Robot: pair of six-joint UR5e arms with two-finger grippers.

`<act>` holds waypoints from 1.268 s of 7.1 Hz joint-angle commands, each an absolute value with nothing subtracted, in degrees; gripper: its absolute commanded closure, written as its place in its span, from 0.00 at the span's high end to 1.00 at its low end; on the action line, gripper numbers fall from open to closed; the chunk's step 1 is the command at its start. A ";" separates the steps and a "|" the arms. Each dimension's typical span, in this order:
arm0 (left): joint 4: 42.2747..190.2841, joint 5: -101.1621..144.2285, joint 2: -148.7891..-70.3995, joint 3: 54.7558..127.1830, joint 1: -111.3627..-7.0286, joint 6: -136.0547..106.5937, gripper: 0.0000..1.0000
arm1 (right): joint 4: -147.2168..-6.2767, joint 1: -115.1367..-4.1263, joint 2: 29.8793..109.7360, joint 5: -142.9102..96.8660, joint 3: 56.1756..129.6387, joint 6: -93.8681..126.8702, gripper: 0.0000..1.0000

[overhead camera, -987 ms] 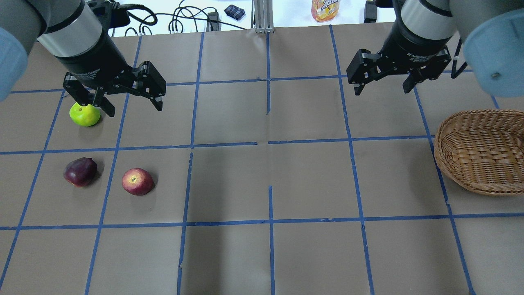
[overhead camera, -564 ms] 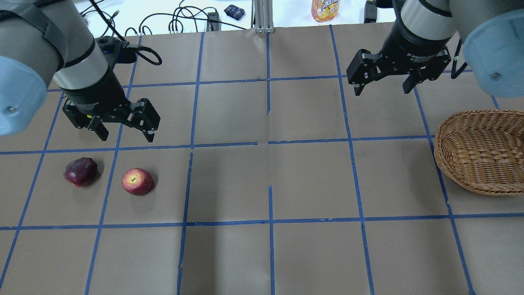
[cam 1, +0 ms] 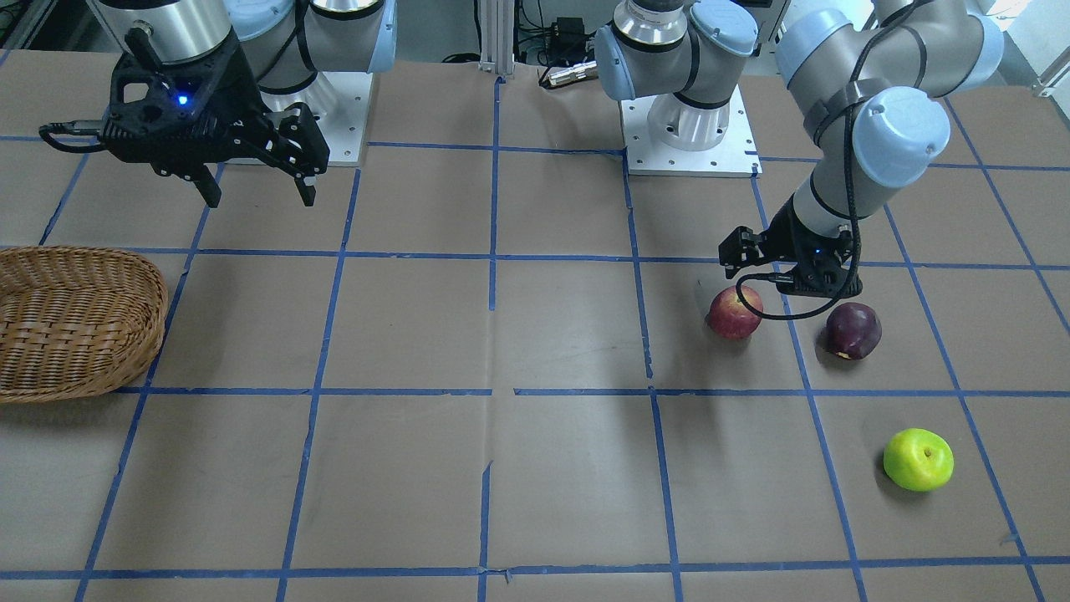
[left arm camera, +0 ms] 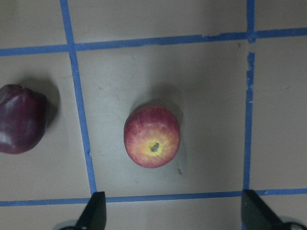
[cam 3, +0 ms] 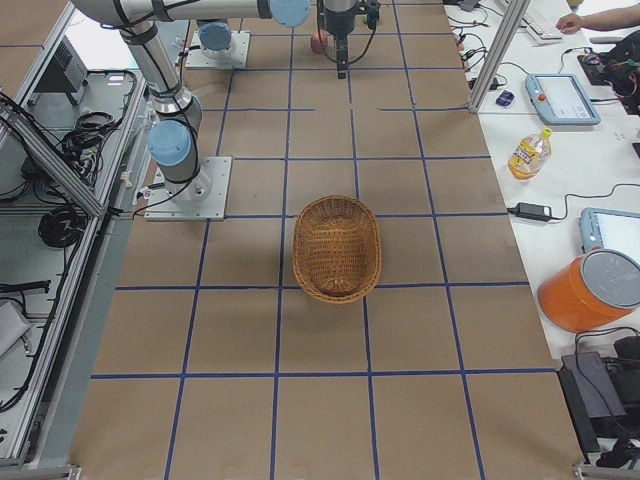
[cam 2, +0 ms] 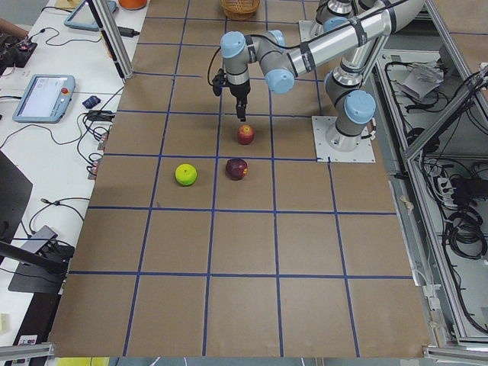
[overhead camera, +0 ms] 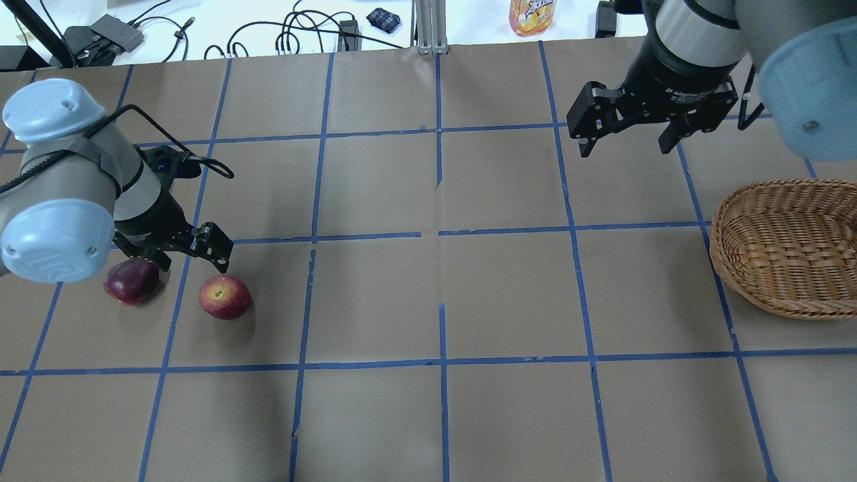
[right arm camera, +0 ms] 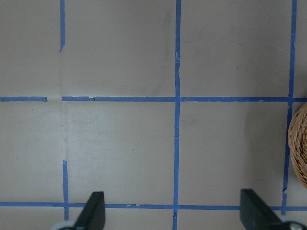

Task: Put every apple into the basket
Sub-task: 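Grasp the red apple with the left gripper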

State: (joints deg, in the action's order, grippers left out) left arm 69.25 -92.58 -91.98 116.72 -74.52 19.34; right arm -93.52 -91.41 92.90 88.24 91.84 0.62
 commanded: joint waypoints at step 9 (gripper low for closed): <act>56.16 -92.65 -98.80 121.39 -75.48 17.43 0.11 | -93.52 -91.41 93.16 88.42 92.37 0.62 1.00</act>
State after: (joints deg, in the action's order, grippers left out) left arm 55.58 -93.18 -100.33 122.75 -74.09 19.79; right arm -93.55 -91.41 93.09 88.35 92.34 0.61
